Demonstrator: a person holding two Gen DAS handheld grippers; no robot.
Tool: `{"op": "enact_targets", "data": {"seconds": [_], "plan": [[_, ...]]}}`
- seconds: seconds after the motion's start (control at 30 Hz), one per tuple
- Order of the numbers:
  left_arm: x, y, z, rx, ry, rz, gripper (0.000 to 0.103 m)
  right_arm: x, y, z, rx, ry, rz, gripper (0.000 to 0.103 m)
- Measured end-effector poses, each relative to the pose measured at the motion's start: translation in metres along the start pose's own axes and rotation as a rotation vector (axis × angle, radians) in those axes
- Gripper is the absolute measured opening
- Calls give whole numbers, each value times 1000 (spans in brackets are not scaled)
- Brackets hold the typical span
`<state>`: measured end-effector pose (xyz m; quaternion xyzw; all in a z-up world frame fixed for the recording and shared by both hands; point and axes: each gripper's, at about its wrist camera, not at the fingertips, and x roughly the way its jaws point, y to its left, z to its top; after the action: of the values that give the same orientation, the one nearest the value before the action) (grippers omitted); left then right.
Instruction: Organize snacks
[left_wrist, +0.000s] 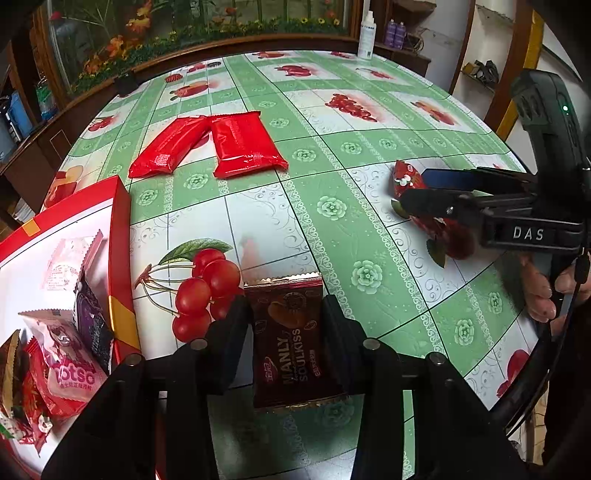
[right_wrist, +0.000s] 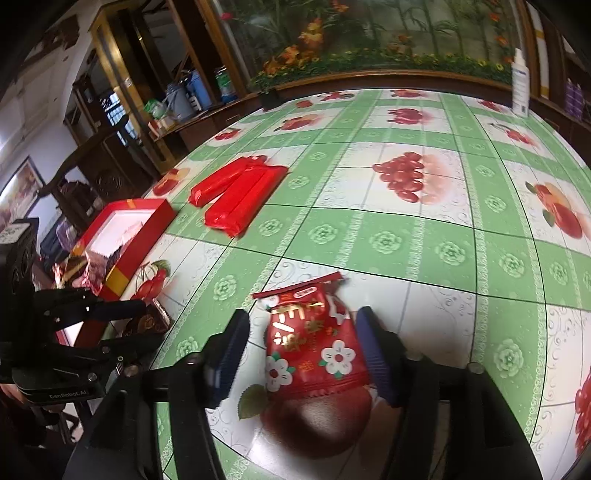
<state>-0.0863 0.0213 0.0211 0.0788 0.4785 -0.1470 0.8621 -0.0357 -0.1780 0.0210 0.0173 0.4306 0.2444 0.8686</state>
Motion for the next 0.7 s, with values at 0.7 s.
{"op": "enact_targets", "data": {"seconds": [0.7], "plan": [[-26, -1, -10, -5, -84, 31, 38, 16, 27, 7, -23, -4, -246, 35]]}}
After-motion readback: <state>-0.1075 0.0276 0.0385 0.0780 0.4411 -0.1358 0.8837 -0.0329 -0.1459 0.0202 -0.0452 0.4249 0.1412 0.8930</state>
